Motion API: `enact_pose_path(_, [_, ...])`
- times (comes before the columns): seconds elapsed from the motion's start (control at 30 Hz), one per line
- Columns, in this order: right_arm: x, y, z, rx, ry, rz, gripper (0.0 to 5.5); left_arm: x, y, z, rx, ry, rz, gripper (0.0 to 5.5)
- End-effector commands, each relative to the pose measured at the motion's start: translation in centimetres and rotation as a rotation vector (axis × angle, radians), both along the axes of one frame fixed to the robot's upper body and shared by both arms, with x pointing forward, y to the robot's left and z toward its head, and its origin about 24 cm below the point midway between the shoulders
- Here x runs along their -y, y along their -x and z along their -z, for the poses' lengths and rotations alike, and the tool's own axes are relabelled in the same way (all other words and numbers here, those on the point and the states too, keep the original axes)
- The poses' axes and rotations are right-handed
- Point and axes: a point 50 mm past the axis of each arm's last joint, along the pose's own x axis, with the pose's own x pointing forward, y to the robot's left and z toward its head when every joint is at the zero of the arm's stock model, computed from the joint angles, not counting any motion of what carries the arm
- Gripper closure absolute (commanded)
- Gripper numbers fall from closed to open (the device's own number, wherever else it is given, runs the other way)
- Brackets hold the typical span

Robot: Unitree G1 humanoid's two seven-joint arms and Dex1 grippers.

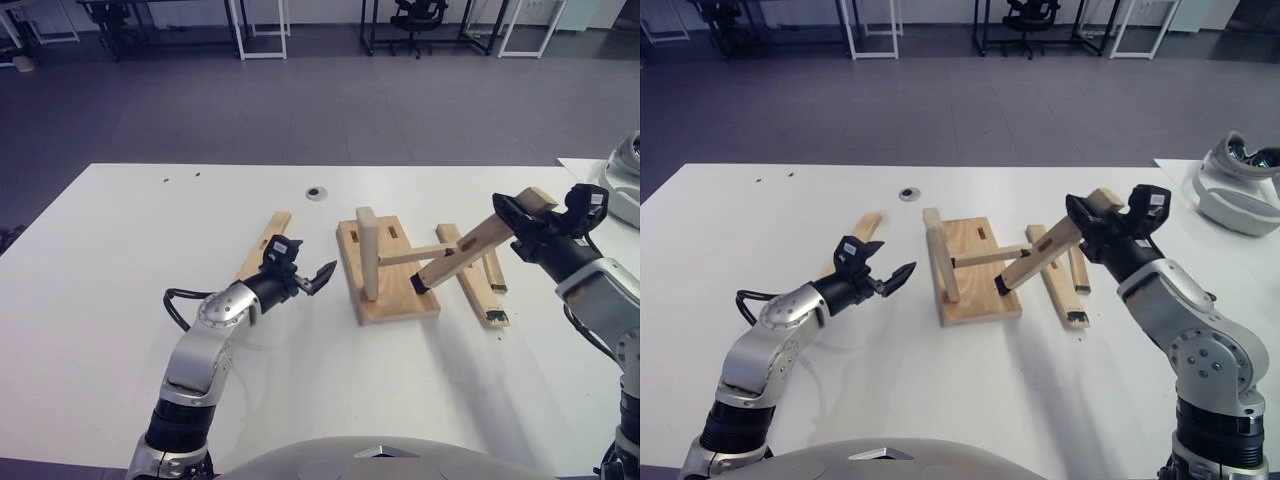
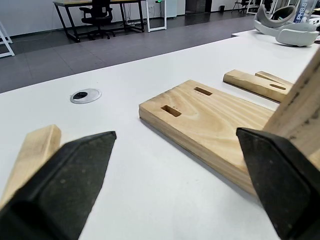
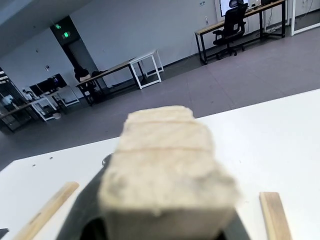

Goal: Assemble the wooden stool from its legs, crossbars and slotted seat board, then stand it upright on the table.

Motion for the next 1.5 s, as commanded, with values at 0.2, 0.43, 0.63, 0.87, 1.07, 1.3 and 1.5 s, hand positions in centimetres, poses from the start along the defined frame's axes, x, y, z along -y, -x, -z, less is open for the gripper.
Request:
enact_pose_path(0.2, [-1.2,1.5,5.2,-0.258,0.198,0.033,4.44,2.3,0.6,-1.4,0.009,0.041,0.072,1.06])
enact_pose_path(0.43, [-2.5,0.8,5.1,-0.292,0.273,-0.017,4.43,4.2,0.0,-2.4,0.036,0.085,0.101,1.06])
enact_pose_path(0.63, [-2.9,0.3,5.3,-0.344,0.301,-0.095,4.43,4.9,-0.2,-2.6,0.048,0.089,0.112,1.06])
enact_pose_path(0.87, [-4.7,0.7,5.0,-0.300,0.390,-0.238,3.74,5.3,-0.8,-2.7,0.062,0.078,0.101,1.06])
enact_pose_path(1.07, [-6.8,-0.1,5.5,-0.230,0.359,-0.348,2.67,6.0,-1.3,-3.8,0.087,0.136,0.100,1.06])
enact_pose_path(1.3, [-9.4,-0.5,5.7,-0.188,0.375,-0.519,1.55,6.5,-1.8,-4.5,0.110,0.172,0.099,1.06])
enact_pose_path(1.5, [-9.5,-0.2,5.6,-0.138,0.418,-0.579,0.41,5.7,-1.9,-3.1,0.066,0.139,0.076,1.06])
